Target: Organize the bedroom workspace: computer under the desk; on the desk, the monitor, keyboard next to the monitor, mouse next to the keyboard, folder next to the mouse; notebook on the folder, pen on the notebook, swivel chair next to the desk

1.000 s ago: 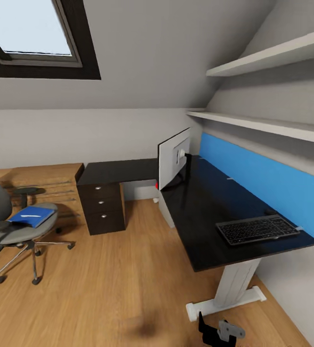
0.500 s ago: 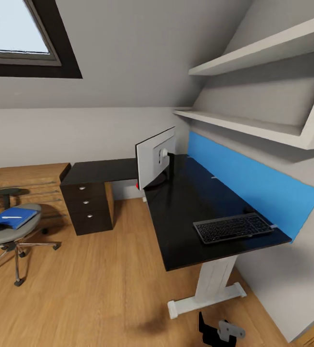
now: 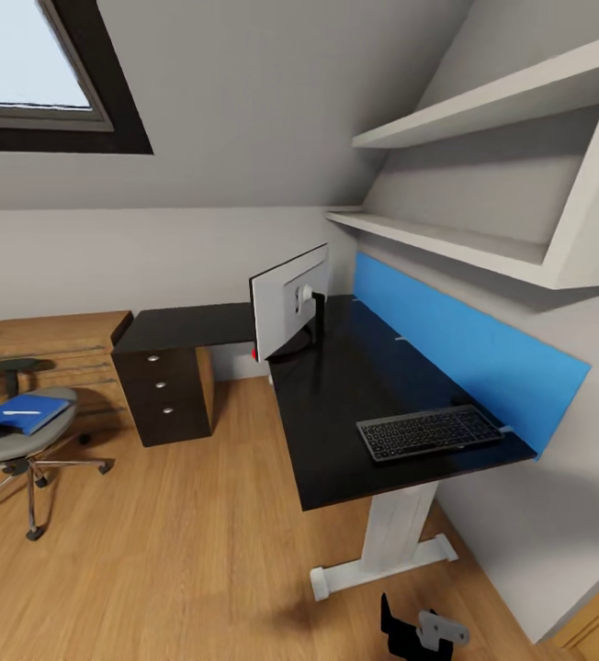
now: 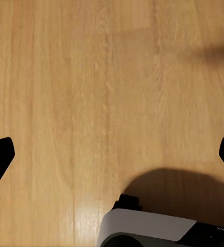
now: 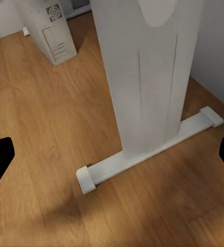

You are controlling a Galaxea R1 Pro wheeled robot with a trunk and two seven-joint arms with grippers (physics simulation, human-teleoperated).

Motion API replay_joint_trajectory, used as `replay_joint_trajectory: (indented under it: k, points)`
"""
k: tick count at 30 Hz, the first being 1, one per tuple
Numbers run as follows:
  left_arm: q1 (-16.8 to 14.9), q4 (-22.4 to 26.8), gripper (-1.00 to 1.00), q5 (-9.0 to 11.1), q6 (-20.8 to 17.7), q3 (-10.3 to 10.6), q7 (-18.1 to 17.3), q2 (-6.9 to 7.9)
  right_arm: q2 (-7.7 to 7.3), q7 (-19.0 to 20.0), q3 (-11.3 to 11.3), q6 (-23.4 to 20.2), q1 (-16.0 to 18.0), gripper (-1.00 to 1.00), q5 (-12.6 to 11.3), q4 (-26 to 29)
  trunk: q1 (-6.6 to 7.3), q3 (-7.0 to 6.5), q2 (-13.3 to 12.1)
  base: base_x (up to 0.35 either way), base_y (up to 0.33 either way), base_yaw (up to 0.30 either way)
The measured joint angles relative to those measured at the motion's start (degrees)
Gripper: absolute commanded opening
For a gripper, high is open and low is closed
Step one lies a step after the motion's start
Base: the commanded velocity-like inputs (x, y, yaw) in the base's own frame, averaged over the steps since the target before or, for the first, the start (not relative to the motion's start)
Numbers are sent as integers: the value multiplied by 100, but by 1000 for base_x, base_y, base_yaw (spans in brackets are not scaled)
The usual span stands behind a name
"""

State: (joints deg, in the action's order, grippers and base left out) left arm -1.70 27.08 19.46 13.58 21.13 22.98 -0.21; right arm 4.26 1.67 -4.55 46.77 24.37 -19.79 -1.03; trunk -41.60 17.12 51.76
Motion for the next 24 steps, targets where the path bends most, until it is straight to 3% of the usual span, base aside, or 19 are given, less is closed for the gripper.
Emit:
replay_joint_trajectory:
  k: [14,16,21,22,24]
  points:
    - [-5,-8,100,21,-30,-16,9,44,-7,-1,-1,-6,0,100,-2,0,308,-252,-562,0,0,0]
    - [-161,-46,100,226,-465,-231,-36,150,-6,0,-8,1,0,100,5,0,352,-288,-643,0,0,0]
    - [-291,-58,100,411,-1019,-382,-57,230,-12,0,-5,2,0,100,3,0,462,-378,-844,0,0,0]
    - [-340,-59,100,485,-1208,-449,-68,241,-96,-6,28,19,1,100,-24,35,484,-396,-884,0,0,0]
    - [-343,-59,100,487,-1215,-449,-68,235,-118,-9,17,37,2,100,-18,154,528,-432,-964,0,0,0]
